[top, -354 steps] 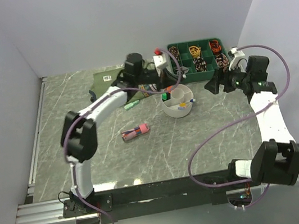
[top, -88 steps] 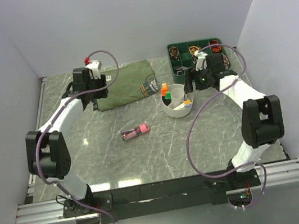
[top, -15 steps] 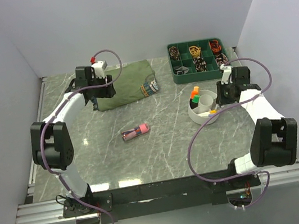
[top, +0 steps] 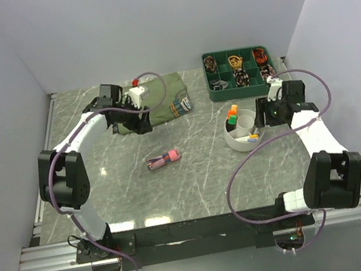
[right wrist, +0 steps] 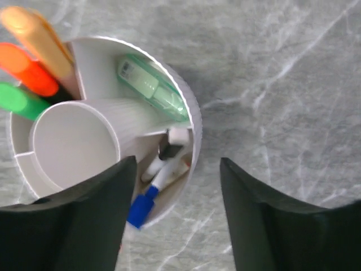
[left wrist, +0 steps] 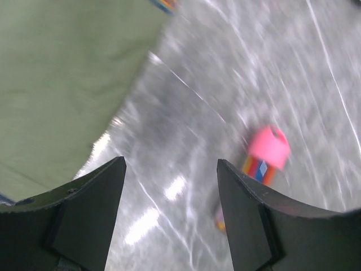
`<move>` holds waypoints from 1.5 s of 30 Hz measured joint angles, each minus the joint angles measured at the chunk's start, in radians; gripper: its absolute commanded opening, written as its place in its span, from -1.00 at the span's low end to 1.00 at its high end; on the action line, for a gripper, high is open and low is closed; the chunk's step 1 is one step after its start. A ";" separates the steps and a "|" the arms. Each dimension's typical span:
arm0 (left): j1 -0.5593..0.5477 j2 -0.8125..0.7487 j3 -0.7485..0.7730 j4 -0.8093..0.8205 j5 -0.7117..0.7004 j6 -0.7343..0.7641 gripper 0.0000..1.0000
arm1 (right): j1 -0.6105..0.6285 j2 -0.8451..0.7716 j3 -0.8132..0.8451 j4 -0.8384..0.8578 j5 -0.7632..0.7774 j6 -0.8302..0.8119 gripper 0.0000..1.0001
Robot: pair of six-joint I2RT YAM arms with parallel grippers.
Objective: Sort the stationery into containers
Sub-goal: Move the storage box to the center of the board, then pick up the stationery from the center of the board.
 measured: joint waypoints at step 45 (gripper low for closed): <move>-0.462 0.179 -0.022 -0.199 -0.356 0.252 -0.72 | -0.013 -0.269 0.101 -0.051 -0.277 0.084 0.69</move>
